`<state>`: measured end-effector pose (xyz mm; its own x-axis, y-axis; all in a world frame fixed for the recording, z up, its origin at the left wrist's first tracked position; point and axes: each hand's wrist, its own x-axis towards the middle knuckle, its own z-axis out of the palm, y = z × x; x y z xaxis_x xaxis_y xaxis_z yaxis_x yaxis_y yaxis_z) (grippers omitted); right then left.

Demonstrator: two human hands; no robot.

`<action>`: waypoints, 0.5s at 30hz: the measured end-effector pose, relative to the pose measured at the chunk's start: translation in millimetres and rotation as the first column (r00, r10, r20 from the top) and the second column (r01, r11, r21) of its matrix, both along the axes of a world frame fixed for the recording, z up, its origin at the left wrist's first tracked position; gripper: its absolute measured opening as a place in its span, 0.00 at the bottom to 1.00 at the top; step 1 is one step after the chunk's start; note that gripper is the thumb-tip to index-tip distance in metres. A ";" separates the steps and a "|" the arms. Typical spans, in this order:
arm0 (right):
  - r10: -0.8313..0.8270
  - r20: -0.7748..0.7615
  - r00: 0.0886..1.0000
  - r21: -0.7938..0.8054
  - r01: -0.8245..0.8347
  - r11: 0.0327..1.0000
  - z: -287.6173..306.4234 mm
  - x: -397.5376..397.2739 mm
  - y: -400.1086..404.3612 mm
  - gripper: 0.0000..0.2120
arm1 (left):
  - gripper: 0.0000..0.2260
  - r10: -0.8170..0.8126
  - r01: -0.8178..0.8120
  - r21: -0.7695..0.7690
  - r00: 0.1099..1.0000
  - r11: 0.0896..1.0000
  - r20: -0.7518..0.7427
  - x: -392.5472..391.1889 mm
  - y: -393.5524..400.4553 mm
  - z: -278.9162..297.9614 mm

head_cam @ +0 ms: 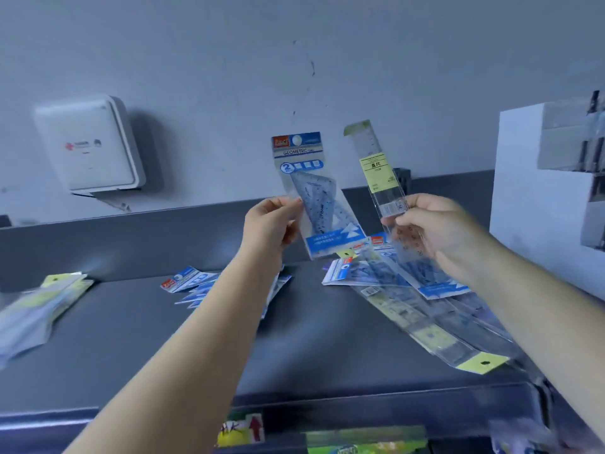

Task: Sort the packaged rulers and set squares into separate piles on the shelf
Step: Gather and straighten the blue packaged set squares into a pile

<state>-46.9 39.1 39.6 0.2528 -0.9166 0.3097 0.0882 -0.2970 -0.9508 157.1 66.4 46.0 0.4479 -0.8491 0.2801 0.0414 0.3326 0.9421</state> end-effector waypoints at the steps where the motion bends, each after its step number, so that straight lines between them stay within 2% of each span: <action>1: 0.038 -0.025 0.999 -0.001 -0.038 0.999 2.3 13.2 4.0 0.12 | 0.12 0.032 -0.033 0.012 0.998 0.999 0.057 19.6 7.7 2.6; 6: 0.155 -0.146 0.977 0.019 -0.154 0.988 8.9 76.1 25.6 0.10 | 0.11 0.153 -0.171 0.090 0.972 0.981 0.178 103.4 27.6 -1.3; 9: 0.162 -0.138 0.977 0.032 -0.159 0.987 8.0 109.9 34.8 0.09 | 0.08 0.122 -0.175 0.186 0.957 0.967 0.264 133.6 22.3 -14.3; 12: 0.154 -0.135 0.979 0.068 -0.146 0.987 5.0 135.4 40.0 0.09 | 0.05 0.025 -0.247 0.317 0.822 0.916 0.569 149.3 17.0 -25.8; 13: 0.142 -0.153 0.978 0.070 -0.133 0.989 4.1 143.0 41.3 0.09 | 0.07 -0.006 -0.268 0.329 0.767 0.906 0.642 153.0 17.8 -28.3; 15: 0.124 -0.177 0.976 0.073 -0.113 0.991 3.8 159.7 44.0 0.08 | 0.19 -0.022 -0.290 0.334 0.725 0.897 0.688 166.0 20.7 -31.0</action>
